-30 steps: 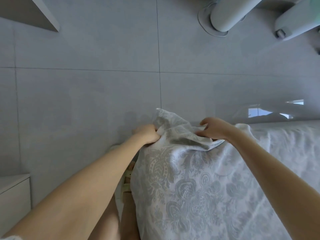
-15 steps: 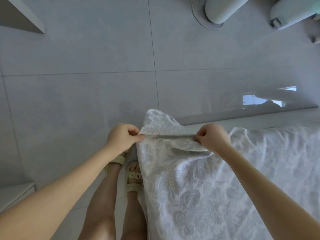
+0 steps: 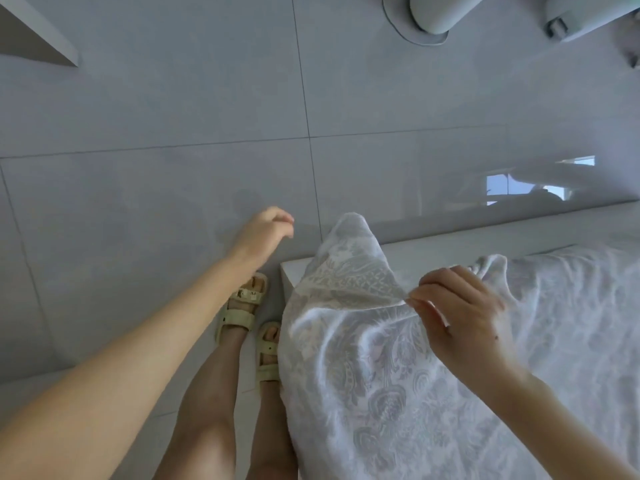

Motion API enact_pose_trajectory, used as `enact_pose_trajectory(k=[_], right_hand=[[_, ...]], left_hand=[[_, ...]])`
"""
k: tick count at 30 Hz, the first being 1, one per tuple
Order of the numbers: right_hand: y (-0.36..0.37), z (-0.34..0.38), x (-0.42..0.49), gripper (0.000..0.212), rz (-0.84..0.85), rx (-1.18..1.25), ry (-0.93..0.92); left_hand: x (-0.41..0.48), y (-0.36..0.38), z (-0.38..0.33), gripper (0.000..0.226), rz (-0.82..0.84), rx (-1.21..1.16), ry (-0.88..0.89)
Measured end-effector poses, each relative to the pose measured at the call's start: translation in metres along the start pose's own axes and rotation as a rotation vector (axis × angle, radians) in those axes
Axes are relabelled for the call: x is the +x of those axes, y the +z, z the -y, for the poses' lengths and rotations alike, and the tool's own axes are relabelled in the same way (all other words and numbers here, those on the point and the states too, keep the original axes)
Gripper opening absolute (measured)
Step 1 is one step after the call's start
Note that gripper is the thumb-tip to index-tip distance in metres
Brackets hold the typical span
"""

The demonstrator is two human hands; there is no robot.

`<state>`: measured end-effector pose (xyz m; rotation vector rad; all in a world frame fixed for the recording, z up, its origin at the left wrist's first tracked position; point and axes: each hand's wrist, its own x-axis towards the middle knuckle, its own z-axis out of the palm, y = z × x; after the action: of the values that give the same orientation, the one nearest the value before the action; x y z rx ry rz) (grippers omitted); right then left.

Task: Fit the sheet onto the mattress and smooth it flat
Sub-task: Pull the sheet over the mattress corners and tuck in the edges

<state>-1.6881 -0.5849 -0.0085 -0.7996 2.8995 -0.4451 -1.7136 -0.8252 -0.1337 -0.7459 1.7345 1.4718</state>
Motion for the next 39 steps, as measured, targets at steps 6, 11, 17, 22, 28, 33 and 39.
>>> enact_pose_trajectory(k=[6, 11, 17, 22, 28, 33, 39], right_hand=[[0.013, -0.013, 0.006, 0.015, 0.306, 0.205, -0.062], [0.004, -0.017, 0.01, 0.003, 0.718, 0.349, 0.149], [0.025, -0.055, 0.027, 0.026, 0.756, 0.316, 0.688], [0.068, -0.084, 0.051, 0.028, 1.178, -0.133, 0.436], [0.03, -0.08, 0.068, 0.017, 0.592, -0.218, 0.637], [-0.022, -0.088, 0.089, 0.013, -0.339, -0.123, 0.601], [0.036, -0.075, 0.092, 0.043, 0.124, 0.046, 0.395]], left_hand=[[0.04, 0.082, -0.059, 0.077, 0.305, 0.727, -0.027], [0.042, 0.11, -0.049, 0.024, 0.308, 0.788, -0.029], [0.021, 0.054, -0.041, 0.048, -0.104, 0.559, 0.233], [-0.005, 0.009, -0.034, 0.04, -0.165, 0.471, 0.322], [-0.002, -0.02, -0.026, 0.05, -0.248, 0.405, 0.245], [-0.002, -0.023, -0.047, 0.056, -0.392, 0.262, 0.342], [0.037, -0.037, -0.019, 0.046, -0.606, 0.354, -0.078]])
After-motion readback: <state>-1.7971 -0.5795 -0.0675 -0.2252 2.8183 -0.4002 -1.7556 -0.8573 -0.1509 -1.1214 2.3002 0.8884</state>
